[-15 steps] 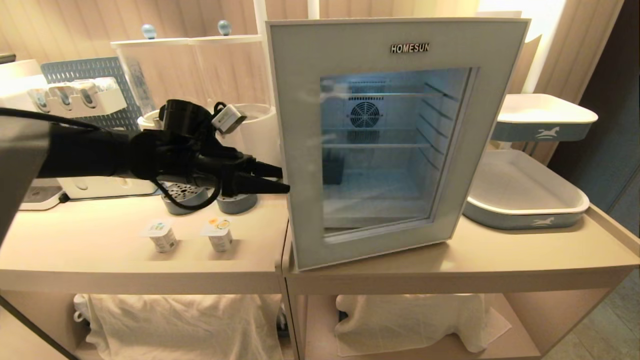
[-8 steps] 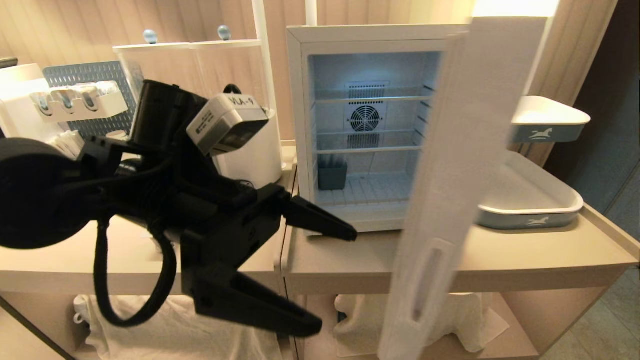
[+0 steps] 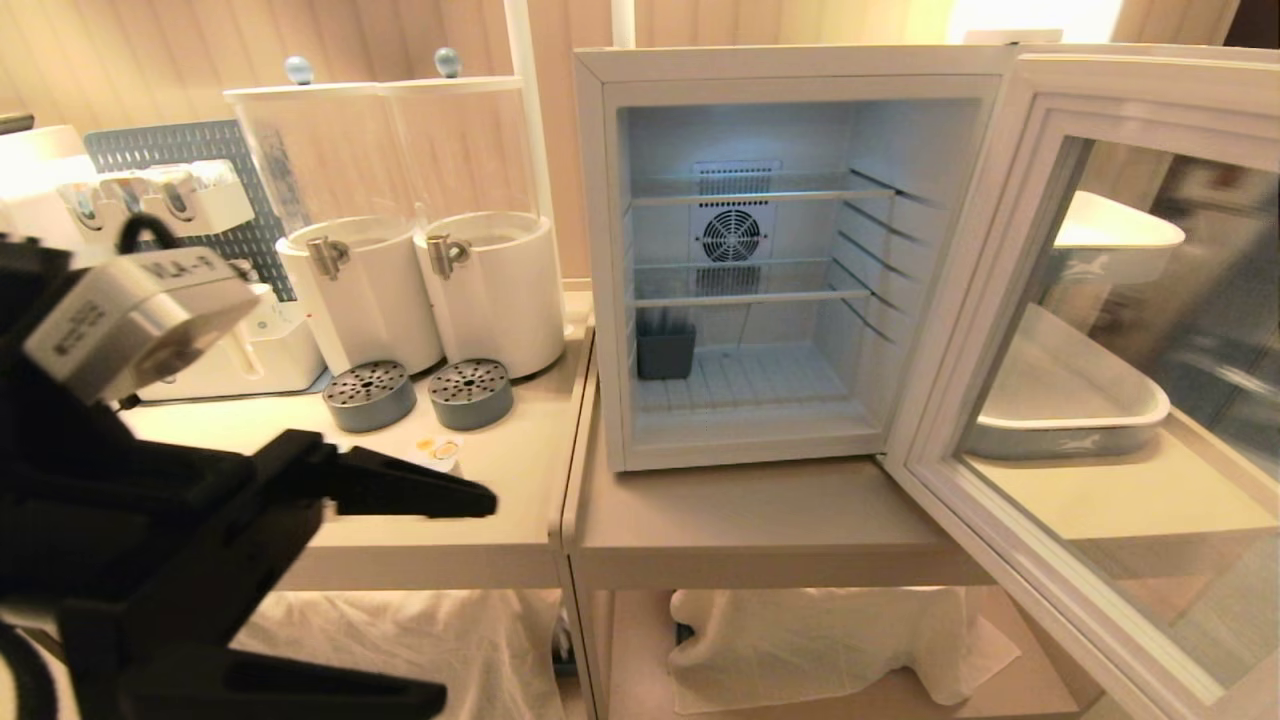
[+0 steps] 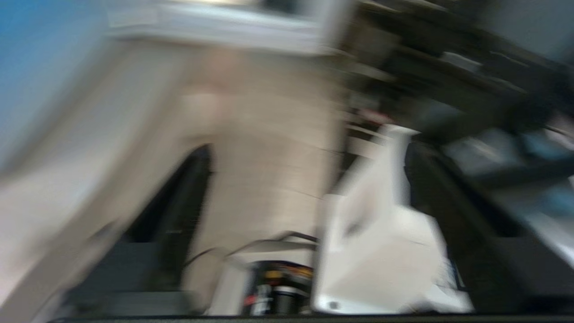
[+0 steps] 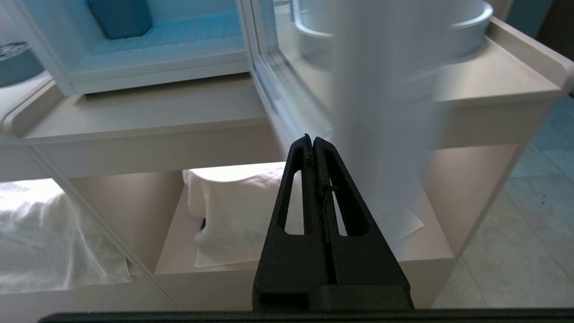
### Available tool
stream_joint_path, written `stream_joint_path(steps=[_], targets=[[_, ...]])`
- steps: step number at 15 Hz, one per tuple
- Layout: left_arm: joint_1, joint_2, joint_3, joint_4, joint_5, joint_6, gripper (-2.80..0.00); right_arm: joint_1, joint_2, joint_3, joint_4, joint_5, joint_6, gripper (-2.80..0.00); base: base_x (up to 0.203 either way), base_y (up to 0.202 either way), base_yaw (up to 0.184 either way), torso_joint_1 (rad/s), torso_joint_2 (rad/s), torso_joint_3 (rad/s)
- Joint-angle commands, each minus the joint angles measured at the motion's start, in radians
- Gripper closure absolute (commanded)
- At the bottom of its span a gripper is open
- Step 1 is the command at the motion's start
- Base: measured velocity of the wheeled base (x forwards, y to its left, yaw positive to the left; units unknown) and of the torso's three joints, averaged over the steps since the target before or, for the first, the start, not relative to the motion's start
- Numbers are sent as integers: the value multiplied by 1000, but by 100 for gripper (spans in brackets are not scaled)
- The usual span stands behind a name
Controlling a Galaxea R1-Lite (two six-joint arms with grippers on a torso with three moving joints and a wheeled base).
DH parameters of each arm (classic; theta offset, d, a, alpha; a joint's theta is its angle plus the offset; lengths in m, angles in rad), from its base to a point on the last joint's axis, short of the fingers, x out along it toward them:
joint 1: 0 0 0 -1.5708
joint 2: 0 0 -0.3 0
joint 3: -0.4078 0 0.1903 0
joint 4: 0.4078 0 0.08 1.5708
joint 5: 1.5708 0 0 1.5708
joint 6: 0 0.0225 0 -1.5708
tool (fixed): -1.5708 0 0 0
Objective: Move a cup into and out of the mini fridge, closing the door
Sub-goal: Open the freezer door
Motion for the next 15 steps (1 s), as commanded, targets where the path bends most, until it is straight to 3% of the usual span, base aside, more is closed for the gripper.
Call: stream_joint_path(steps=[1, 3, 4, 5, 6, 7, 10, 12, 13, 15], targets=[[157, -188, 42, 2, 129, -63, 0, 0, 1, 0, 0, 0, 0, 0, 0, 0, 0, 0, 0, 0], [332, -317, 73, 6, 457, -128, 0, 0, 1, 0, 0, 0, 0, 0, 0, 0, 0, 0, 0, 0], [385, -388, 90, 9, 590, -143, 0, 0, 1, 0, 0, 0, 0, 0, 0, 0, 0, 0, 0, 0], [419, -473, 109, 18, 689, -153, 0, 0, 1, -1, 0, 0, 0, 0, 0, 0, 0, 0, 0, 0], [435, -557, 119, 50, 739, -158, 0, 0, 1, 0, 0, 0, 0, 0, 0, 0, 0, 0, 0, 0], [443, -651, 114, 139, 768, -161, 0, 0, 1, 0, 0, 0, 0, 0, 0, 0, 0, 0, 0, 0], [451, -856, -60, 667, 784, -176, 0, 0, 1, 0, -2, 0, 0, 0, 0, 0, 0, 0, 0, 0], [454, -935, -195, 928, 811, -243, 0, 0, 1, 0, -2, 0, 0, 0, 0, 0, 0, 0, 0, 0], [454, -936, -261, 1005, 818, -279, 0, 0, 1, 0, -2, 0, 0, 0, 0, 0, 0, 0, 0, 0], [437, -934, -409, 1074, 798, -287, 0, 0, 1, 0, 0, 0, 0, 0, 0, 0, 0, 0, 0, 0]])
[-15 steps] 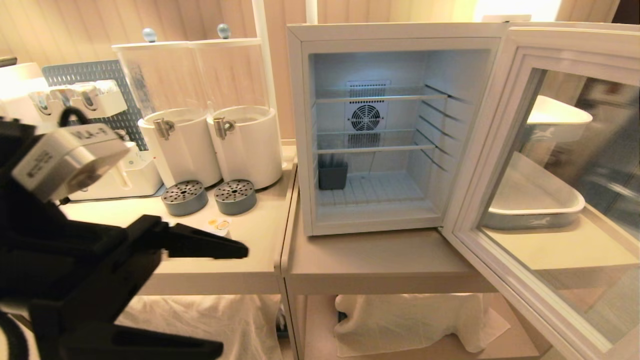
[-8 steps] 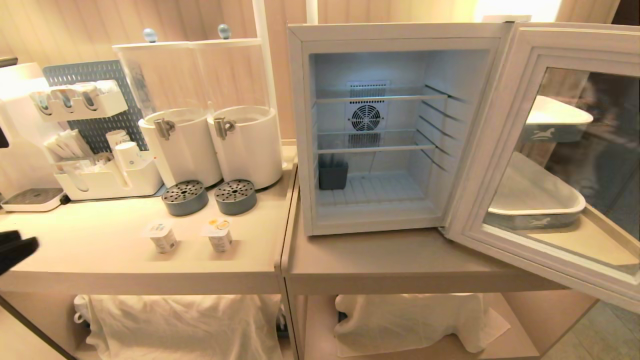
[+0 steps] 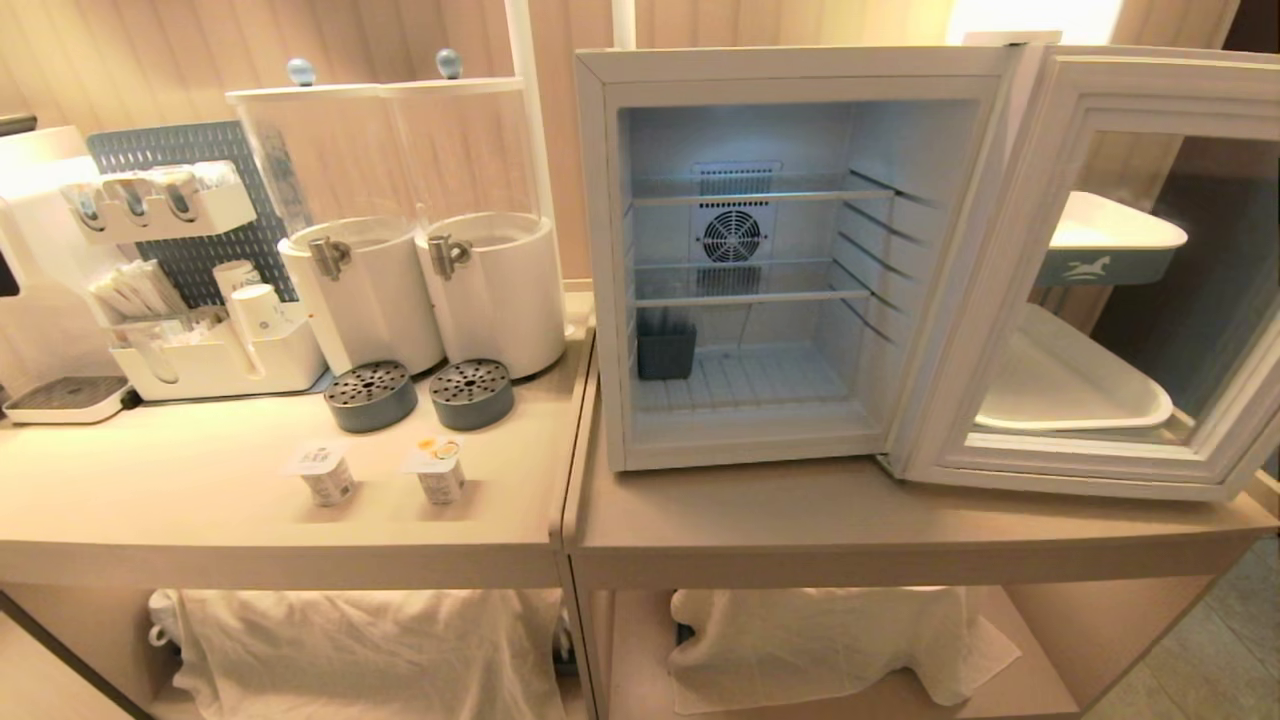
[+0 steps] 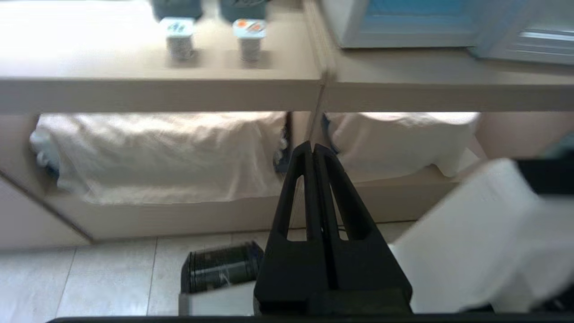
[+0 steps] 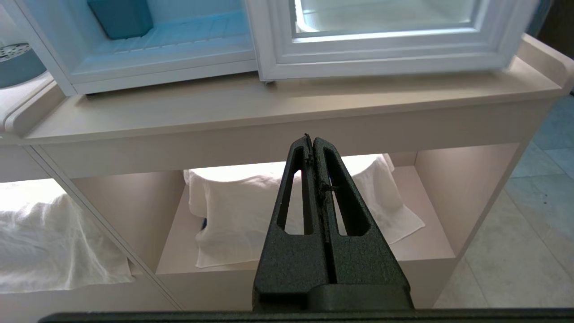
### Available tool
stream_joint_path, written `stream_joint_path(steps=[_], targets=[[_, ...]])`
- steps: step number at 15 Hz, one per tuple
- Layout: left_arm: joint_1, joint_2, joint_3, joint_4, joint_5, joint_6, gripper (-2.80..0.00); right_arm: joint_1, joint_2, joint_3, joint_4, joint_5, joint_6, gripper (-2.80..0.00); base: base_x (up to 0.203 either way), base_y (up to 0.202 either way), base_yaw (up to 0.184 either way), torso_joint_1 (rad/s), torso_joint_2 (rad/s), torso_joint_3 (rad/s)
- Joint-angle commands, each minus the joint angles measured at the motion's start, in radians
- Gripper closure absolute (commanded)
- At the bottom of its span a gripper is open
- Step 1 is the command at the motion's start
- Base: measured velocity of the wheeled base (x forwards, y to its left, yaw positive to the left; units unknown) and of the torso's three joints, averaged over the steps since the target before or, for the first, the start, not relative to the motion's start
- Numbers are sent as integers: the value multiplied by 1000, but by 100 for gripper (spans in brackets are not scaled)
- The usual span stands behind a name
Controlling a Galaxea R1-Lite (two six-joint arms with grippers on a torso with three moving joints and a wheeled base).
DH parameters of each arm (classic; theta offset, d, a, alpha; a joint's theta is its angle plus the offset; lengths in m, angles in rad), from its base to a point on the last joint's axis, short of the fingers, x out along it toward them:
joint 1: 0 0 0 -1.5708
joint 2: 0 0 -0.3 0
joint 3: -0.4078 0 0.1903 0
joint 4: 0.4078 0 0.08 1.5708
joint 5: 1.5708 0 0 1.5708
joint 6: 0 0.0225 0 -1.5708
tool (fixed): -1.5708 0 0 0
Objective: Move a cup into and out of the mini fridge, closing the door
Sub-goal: Open the freezer door
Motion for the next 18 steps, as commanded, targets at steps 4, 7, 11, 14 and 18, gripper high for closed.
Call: stream_joint_path(steps=[4, 7, 11, 14, 18], targets=[[-94, -105, -200, 309, -32, 63, 0, 0, 1, 0, -1, 0, 0, 0, 0, 0, 0, 0, 0, 0], [-108, -289, -81, 343, -59, 91, 0, 0, 1, 0, -1, 0, 1, 0, 0, 0, 0, 0, 0, 0], [-111, -300, 383, -83, 41, -53, 0, -1, 1, 0, -2, 0, 2, 0, 0, 0, 0, 0, 0, 0], [-112, -297, 980, -726, 164, -3, 0, 0, 1, 0, -4, 0, 2, 0, 0, 0, 0, 0, 0, 0], [-114, -300, 1288, -1015, 209, 94, 0, 0, 1, 0, -4, 0, 2, 0, 0, 0, 0, 0, 0, 0]])
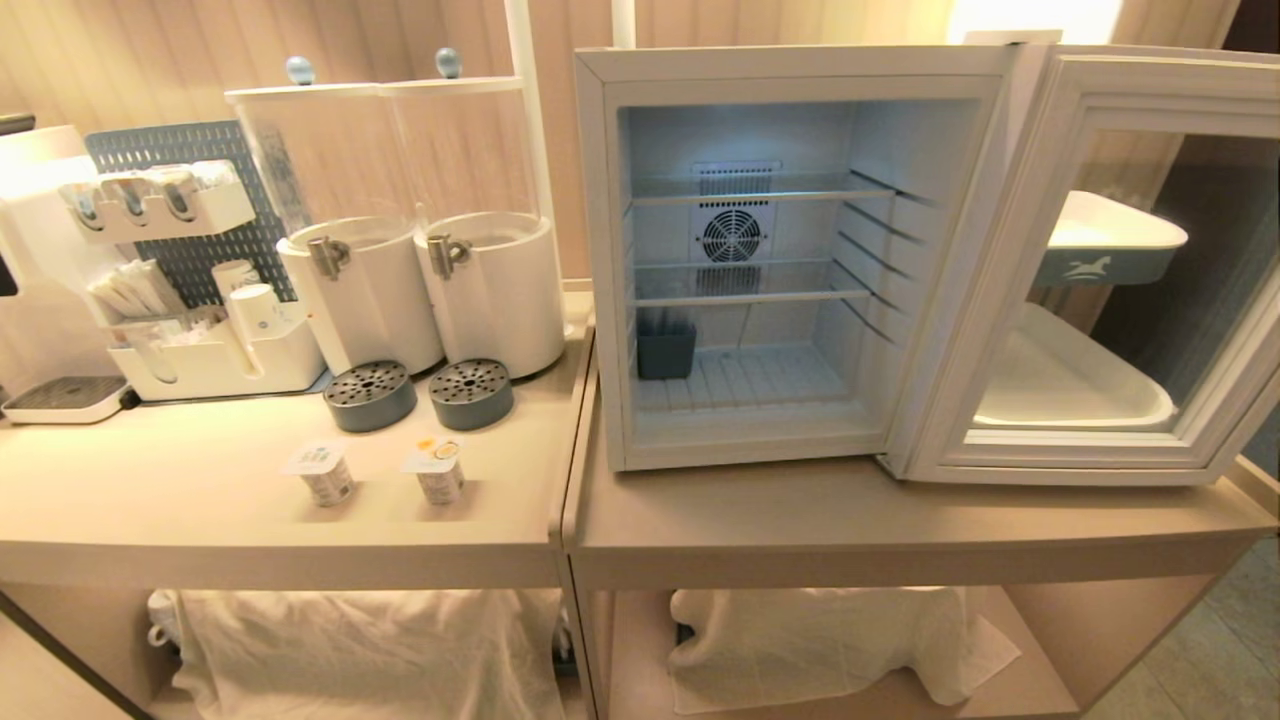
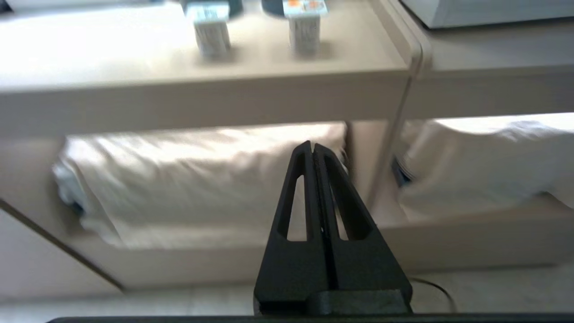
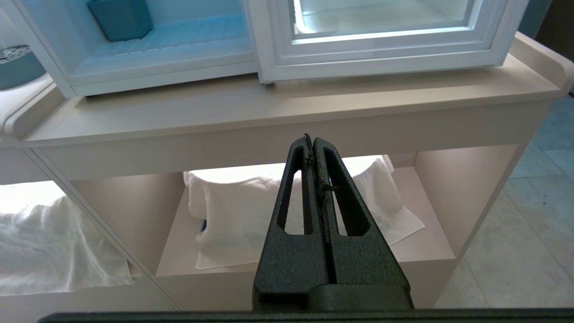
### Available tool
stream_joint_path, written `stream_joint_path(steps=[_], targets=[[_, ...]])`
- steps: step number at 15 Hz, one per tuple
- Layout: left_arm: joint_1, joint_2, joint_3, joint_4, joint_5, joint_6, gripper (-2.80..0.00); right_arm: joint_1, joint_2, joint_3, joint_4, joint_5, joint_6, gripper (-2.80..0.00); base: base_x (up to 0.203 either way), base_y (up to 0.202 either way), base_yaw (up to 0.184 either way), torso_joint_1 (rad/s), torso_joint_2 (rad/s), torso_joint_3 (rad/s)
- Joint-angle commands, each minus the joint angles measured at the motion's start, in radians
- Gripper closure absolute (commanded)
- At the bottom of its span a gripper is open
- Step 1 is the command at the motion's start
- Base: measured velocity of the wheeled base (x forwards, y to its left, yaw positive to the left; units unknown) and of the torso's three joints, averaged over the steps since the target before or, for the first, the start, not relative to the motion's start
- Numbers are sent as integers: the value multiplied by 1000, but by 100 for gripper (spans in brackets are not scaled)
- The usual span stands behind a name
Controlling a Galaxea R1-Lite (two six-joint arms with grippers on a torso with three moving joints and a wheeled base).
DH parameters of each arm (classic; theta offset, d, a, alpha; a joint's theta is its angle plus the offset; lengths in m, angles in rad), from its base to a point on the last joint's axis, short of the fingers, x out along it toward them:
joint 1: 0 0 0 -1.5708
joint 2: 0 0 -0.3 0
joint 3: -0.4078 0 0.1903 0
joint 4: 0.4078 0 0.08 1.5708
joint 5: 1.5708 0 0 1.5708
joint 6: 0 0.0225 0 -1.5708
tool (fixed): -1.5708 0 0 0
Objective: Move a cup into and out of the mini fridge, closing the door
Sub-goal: Put the yoghurt in the freezer
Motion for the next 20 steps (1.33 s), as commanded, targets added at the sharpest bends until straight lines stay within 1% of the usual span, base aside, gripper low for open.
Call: stream_joint_path(steps=[1, 2, 3, 5, 11, 20], targets=[[-1, -1, 49, -126, 8, 40, 0, 0, 1, 0, 0, 0, 0, 0, 0, 0, 0, 0, 0, 0], [-2, -1, 27, -169, 16, 56, 0, -1, 1, 0, 2, 0, 0, 0, 0, 0, 0, 0, 0, 0], [-2, -2, 29, -169, 17, 31, 0, 0, 1, 0, 2, 0, 2, 0, 0, 0, 0, 0, 0, 0], [-2, -2, 27, -169, 19, 42, 0, 0, 1, 0, 3, 0, 1, 0, 0, 0, 0, 0, 0, 0], [-2, -2, 26, -168, 19, 42, 0, 0, 1, 0, 3, 0, 2, 0, 1, 13, -1, 0, 0, 0], [-2, -2, 26, -168, 19, 42, 0, -1, 1, 0, 3, 0, 2, 0, 0, 188, 1, 4, 3, 4]])
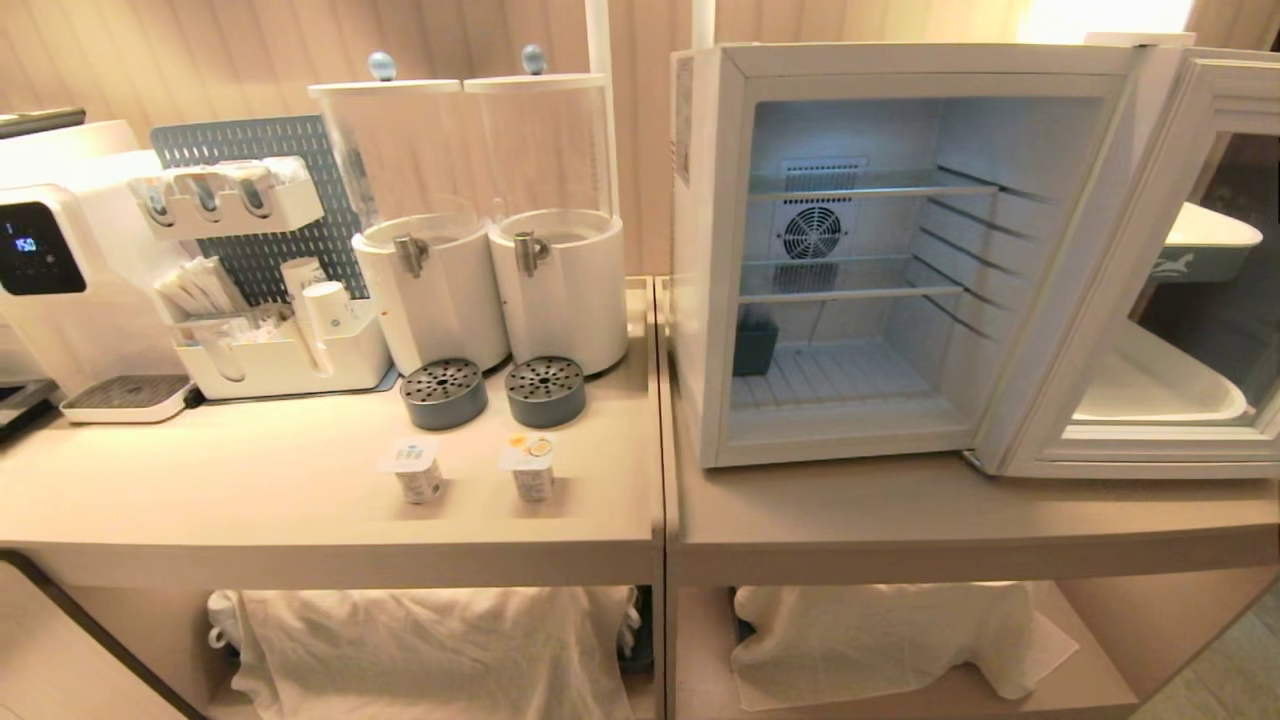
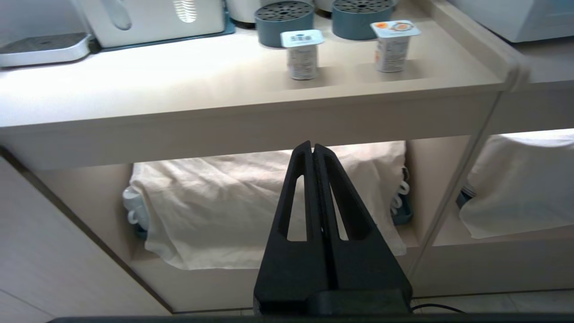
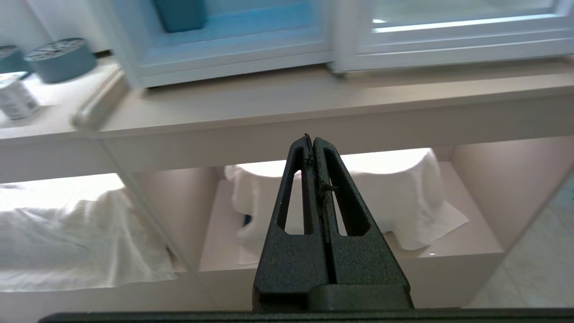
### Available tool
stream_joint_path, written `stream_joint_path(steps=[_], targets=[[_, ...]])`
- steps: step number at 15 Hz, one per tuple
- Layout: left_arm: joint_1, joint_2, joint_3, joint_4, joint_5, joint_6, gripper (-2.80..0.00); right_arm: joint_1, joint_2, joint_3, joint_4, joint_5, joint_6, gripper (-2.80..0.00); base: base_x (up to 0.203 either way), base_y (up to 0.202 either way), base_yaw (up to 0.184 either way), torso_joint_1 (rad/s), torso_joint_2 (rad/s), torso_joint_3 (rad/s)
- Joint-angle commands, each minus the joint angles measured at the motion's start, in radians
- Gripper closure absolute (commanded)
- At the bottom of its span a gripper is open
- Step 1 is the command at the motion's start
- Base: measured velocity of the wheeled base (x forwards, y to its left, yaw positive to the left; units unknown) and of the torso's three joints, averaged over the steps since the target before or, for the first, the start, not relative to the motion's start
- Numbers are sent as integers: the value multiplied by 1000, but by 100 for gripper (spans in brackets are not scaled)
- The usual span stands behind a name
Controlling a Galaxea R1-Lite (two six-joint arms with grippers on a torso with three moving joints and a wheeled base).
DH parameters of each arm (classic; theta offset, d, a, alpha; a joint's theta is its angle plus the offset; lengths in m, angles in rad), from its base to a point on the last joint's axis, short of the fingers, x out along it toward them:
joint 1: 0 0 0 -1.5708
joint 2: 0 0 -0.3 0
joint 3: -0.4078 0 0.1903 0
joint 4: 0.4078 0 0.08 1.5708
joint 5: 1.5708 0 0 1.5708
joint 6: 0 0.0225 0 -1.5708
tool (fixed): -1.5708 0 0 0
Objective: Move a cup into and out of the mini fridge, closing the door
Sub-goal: Put the yoghurt in the freezer
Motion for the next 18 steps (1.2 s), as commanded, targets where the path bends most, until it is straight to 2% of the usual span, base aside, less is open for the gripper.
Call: stream_joint_path(steps=[1, 18], targets=[[0, -1, 0, 0, 0, 1, 0, 0, 1, 0, 0, 0, 1, 0, 0, 194, 3, 2, -2, 3], [0, -1, 0, 0, 0, -4, 0, 0, 1, 0, 0, 0, 1, 0, 0, 192, 1, 0, 1, 2]])
